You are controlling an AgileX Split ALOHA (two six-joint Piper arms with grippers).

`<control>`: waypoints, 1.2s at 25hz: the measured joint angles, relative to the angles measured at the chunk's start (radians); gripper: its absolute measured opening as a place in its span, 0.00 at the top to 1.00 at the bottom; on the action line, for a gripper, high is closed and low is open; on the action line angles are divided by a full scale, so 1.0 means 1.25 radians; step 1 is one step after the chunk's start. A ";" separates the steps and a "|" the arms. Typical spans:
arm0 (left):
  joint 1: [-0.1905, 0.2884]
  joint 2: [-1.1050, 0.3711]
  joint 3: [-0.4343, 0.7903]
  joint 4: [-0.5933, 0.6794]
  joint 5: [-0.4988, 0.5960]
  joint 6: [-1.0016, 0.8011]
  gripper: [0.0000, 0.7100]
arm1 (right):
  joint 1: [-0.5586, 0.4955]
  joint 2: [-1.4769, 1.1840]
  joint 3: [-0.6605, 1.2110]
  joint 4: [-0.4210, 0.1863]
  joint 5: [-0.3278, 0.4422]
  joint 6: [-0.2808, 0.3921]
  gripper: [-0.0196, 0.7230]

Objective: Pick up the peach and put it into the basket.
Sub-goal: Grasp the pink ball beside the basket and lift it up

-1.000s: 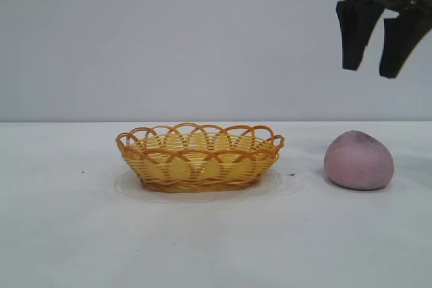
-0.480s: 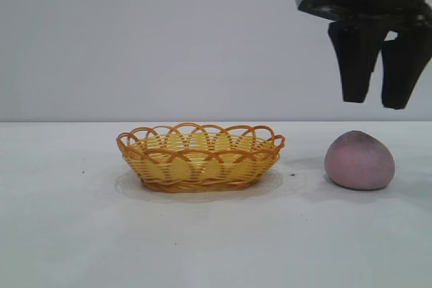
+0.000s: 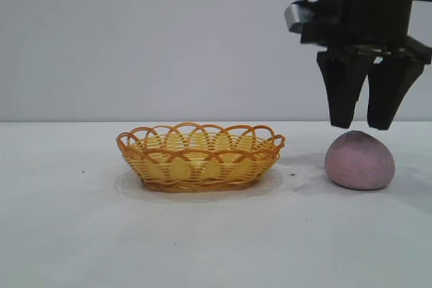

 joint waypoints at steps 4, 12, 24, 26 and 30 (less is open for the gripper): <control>0.000 0.000 0.000 0.000 0.000 0.000 0.32 | 0.001 0.015 0.000 -0.001 -0.009 0.000 0.63; 0.000 0.000 0.000 0.000 0.000 0.000 0.32 | 0.001 0.039 0.000 -0.003 0.011 -0.003 0.78; 0.000 0.000 0.000 0.000 0.000 0.000 0.32 | 0.004 -0.040 -0.065 -0.005 0.109 -0.006 0.97; 0.000 0.000 0.000 0.000 0.000 0.000 0.32 | 0.004 -0.061 -0.093 0.014 0.110 -0.006 0.97; 0.000 0.000 0.000 0.000 0.000 0.000 0.32 | 0.004 -0.089 -0.145 0.090 0.117 -0.006 0.97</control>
